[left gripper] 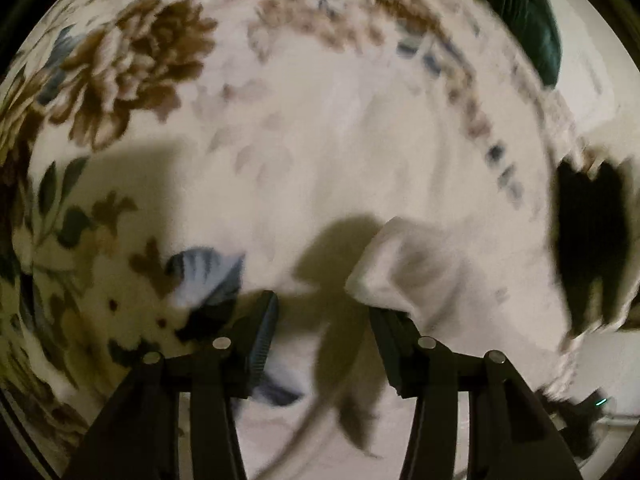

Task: Fold small clothes

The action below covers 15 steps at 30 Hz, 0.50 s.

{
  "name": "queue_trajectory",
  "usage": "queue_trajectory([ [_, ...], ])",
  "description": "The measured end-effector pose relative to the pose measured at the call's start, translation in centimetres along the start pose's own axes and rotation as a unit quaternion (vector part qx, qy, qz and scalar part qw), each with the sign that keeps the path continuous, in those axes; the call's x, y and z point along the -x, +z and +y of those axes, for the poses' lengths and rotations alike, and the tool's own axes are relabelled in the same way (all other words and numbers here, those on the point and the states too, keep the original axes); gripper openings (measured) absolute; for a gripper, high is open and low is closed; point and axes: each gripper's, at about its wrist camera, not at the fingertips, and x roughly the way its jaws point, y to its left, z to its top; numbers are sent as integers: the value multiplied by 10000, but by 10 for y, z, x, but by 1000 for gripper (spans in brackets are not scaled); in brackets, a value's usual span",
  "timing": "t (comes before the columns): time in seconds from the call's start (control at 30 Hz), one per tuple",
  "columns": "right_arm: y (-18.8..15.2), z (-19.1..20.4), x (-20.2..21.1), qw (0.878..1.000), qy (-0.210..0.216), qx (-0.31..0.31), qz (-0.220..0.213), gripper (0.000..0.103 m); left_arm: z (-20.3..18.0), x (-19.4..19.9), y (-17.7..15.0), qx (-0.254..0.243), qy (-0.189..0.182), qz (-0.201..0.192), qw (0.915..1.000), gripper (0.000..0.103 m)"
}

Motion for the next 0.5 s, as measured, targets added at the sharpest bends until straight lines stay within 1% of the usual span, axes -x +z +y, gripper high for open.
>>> queue_trajectory([
  [0.03,4,-3,-1,9999,-100,-13,-13,6,1,-4,0,-99,25,81,9999,45],
  [0.1,7,-7,-2,9994,-326,81,20,6,4,1,-3,-259,-10,78,9996,45],
  [0.17,5,-9,-1,9990,-324,141,261,7,8,14,-10,-338,-45,42,9994,45],
  [0.23,-2,-11,5,9981,-443,286,326,12,18,29,-24,-300,-187,33,9994,47],
  [0.27,-7,-14,8,9978,-414,355,370,29,22,37,-32,-280,-219,23,9994,50],
  [0.3,-12,-17,12,9979,-347,352,408,54,27,44,-44,-279,-269,27,9992,52],
  [0.33,-20,-22,17,9981,-285,333,431,62,30,48,-55,-305,-287,67,9991,53],
  [0.37,-31,-28,21,9981,-225,343,469,65,33,51,-68,-352,-277,127,9989,53],
  [0.4,-42,-33,24,9976,-141,361,577,65,35,50,-83,-419,-277,231,9985,53],
  [0.5,-80,-54,28,9935,-217,569,958,66,43,38,-130,-510,-203,595,9967,53],
])
